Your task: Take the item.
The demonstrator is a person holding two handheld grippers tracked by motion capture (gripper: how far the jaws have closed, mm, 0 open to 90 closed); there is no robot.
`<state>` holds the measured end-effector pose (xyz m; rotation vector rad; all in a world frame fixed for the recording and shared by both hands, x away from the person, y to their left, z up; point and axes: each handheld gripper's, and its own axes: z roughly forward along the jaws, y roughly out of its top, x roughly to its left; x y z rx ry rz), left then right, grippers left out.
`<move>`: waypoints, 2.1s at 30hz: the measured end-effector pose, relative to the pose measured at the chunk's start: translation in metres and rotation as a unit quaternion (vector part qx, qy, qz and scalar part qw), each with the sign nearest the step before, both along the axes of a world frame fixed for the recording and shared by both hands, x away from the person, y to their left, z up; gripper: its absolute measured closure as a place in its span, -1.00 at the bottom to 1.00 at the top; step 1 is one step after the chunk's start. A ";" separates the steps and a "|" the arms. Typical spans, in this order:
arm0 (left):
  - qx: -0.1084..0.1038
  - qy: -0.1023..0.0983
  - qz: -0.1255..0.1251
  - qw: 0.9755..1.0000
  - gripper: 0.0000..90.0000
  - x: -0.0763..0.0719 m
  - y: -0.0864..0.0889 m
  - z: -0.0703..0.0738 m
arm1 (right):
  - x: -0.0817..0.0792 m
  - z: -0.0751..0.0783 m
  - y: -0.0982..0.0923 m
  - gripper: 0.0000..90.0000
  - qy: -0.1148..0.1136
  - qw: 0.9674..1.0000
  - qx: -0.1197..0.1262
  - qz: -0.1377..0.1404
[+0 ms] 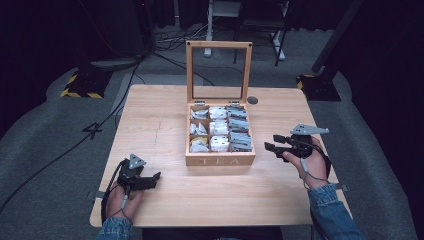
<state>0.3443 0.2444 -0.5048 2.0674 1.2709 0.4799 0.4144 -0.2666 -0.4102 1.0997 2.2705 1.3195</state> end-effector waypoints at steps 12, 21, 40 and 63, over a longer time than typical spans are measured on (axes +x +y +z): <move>0.002 0.000 0.001 1.000 -0.63 -0.001 0.000 0.000 | 0.005 0.009 0.047 0.03 -0.007 0.999 0.014 0.046; 0.005 -0.001 0.002 1.000 -0.63 -0.003 0.000 0.000 | 0.012 0.009 0.084 0.08 -0.003 0.996 0.011 0.085; 0.001 0.000 0.001 1.000 -0.63 -0.001 0.000 0.000 | 0.028 -0.008 0.130 0.45 0.036 0.989 -0.052 0.132; 0.001 0.000 0.001 1.000 -0.63 -0.002 0.000 0.000 | 0.041 -0.024 0.149 0.81 0.082 0.981 -0.092 0.152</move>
